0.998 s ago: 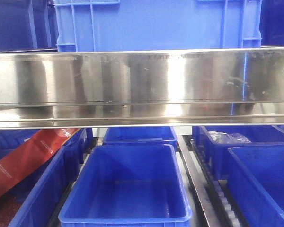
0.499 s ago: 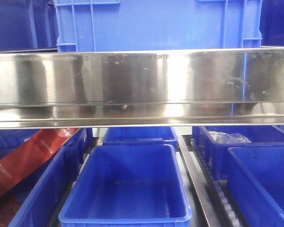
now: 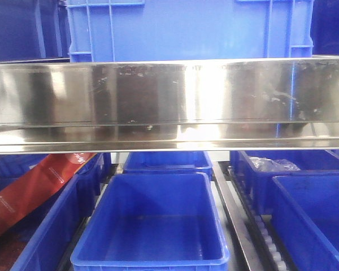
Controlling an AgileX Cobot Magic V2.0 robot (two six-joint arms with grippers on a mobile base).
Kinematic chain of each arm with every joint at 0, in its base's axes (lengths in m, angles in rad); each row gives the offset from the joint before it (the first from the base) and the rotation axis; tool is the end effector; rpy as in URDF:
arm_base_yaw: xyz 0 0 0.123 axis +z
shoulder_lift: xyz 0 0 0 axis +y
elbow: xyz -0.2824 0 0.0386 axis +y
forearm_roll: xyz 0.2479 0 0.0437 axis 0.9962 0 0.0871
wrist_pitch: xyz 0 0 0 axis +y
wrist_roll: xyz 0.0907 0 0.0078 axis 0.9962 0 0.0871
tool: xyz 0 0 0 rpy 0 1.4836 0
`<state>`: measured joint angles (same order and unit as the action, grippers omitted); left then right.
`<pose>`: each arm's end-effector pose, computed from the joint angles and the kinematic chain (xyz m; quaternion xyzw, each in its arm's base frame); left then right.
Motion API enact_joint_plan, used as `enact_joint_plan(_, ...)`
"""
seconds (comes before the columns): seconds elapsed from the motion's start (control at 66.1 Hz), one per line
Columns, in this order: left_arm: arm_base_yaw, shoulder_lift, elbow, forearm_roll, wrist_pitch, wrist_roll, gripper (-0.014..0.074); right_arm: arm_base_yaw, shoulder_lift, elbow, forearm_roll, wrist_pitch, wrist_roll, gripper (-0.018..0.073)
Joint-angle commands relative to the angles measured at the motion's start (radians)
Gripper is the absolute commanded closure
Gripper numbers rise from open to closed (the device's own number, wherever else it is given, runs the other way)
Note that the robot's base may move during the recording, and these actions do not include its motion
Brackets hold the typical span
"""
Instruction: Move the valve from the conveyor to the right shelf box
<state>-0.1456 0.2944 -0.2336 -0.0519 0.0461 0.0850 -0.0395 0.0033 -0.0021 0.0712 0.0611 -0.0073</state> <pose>0.0812 -0.0121 0.2685 0.0646 0.7111 -0.0402 0.6990 0.0567 -0.0018 0.2081 0.0345 0.6973 0.0102 0.7158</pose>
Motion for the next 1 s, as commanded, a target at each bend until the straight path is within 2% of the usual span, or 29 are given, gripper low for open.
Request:
enact_joint_plan(0.0, 0.057, -0.09, 0.101, 0.112, -0.028, -0.152, 0.0707, -0.006, -0.003, 0.002, -0.008, -0.016, 0.0, 0.0721)
enact_joint_plan(0.03, 0.07, -0.126, 0.132, 0.123, -0.039, -0.172, 0.0707, -0.006, -0.003, 0.002, -0.008, -0.016, 0.0, 0.0721)
enact_joint_plan(0.151, 0.101, -0.232, 0.232, 0.121, -0.046, -0.172, 0.0707, -0.006, -0.003, 0.002, -0.008, -0.016, 0.0, 0.0721)
enact_joint_plan(0.212, 0.114, -0.283, 0.234, 0.119, -0.046, -0.172, 0.0707, -0.006, -0.003, 0.002, -0.008, -0.016, 0.0, 0.0721)
enact_joint_plan(0.287, 0.135, -0.294, 0.234, 0.119, 0.022, -0.167, 0.0707, -0.006, -0.003, 0.002, -0.008, -0.016, 0.0, 0.0721)
enact_joint_plan(0.363, 0.151, -0.294, 0.234, 0.116, 0.017, -0.165, 0.0707, -0.006, -0.003, 0.002, -0.008, -0.016, 0.0, 0.0721)
enact_joint_plan(0.529, 0.15, -0.294, 0.234, 0.109, 0.011, -0.165, 0.0707, -0.006, -0.003, 0.002, -0.008, -0.016, 0.0, 0.0721)
enact_joint_plan(0.665, 0.15, -0.294, 0.234, 0.104, -0.04, -0.165, 0.0707, -0.006, -0.003, 0.002, -0.008, -0.016, 0.0, 0.0721)
enact_joint_plan(0.983, 0.15, -0.294, 0.234, 0.104, -0.04, -0.165, 0.0707, -0.006, -0.003, 0.002, -0.008, -0.016, 0.0, 0.0721)
